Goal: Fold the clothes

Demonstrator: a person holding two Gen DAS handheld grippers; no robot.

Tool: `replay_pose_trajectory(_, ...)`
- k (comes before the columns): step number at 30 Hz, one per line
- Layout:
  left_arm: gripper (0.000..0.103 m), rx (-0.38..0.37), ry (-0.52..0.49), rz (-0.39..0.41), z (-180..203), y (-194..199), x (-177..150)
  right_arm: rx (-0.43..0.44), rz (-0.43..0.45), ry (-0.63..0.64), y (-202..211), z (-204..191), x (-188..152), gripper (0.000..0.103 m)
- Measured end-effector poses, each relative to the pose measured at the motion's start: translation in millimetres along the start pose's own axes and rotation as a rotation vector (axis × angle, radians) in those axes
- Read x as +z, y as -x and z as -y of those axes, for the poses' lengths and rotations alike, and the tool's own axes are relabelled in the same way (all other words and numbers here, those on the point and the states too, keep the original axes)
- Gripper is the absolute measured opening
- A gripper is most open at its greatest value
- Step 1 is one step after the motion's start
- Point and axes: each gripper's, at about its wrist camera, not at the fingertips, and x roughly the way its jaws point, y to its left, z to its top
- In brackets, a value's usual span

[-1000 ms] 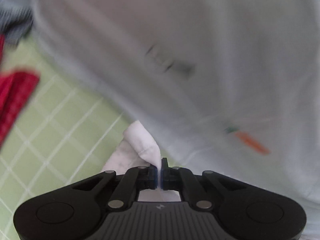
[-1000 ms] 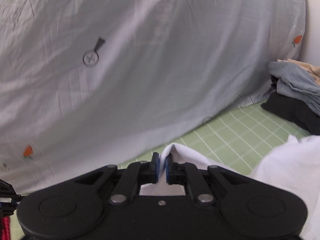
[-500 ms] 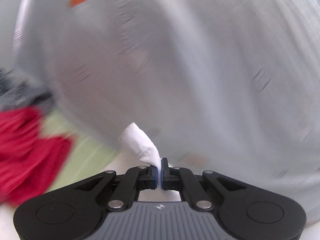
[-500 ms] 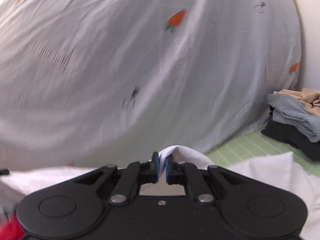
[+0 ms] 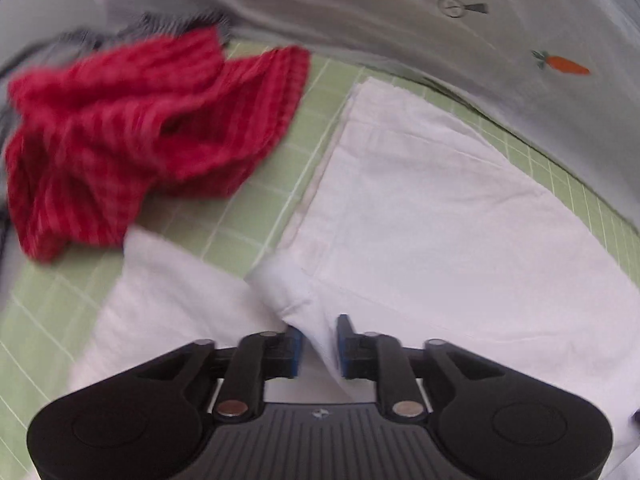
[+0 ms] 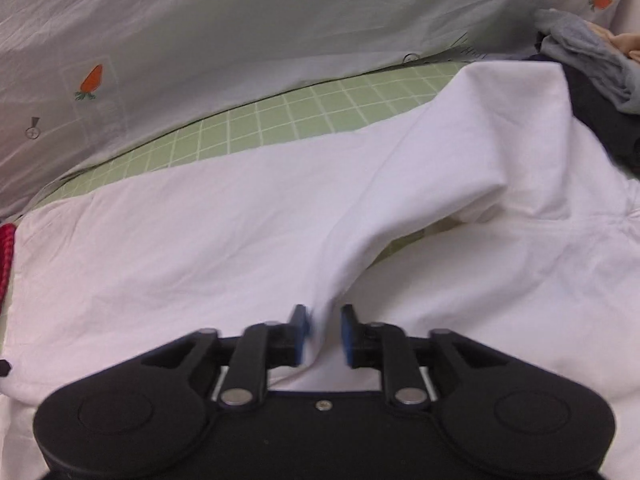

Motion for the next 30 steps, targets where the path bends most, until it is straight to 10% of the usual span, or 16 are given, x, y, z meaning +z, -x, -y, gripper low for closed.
replay_pose_trajectory(6,0.062,0.02,-0.11,0.118,-0.9,26.5,28.2,-0.088,0.098,0.049,6.1,-1.7,13.5,0.083)
replay_pose_trajectory(8,0.071,0.013,-0.118,0.158,-3.6,32.2,37.3,-0.121,0.108,0.044,3.1,2.3,16.4,0.083)
replay_pose_trajectory(19,0.076,0.069,-0.26,0.158,34.3,-52.1,100.6,-0.131,0.044,-0.242,-38.7,52.0,45.3,0.079)
replay_pose_trajectory(24,0.076,-0.097,-0.094,0.132,20.8,-80.8,124.3,-0.127,0.051,-0.233,-48.0,50.8,55.0,0.042)
replay_pose_trajectory(30,0.075,-0.163,-0.071,0.157,22.0,-97.3,131.6,-0.169,0.054,-0.138,-49.6,39.8,55.2,0.037)
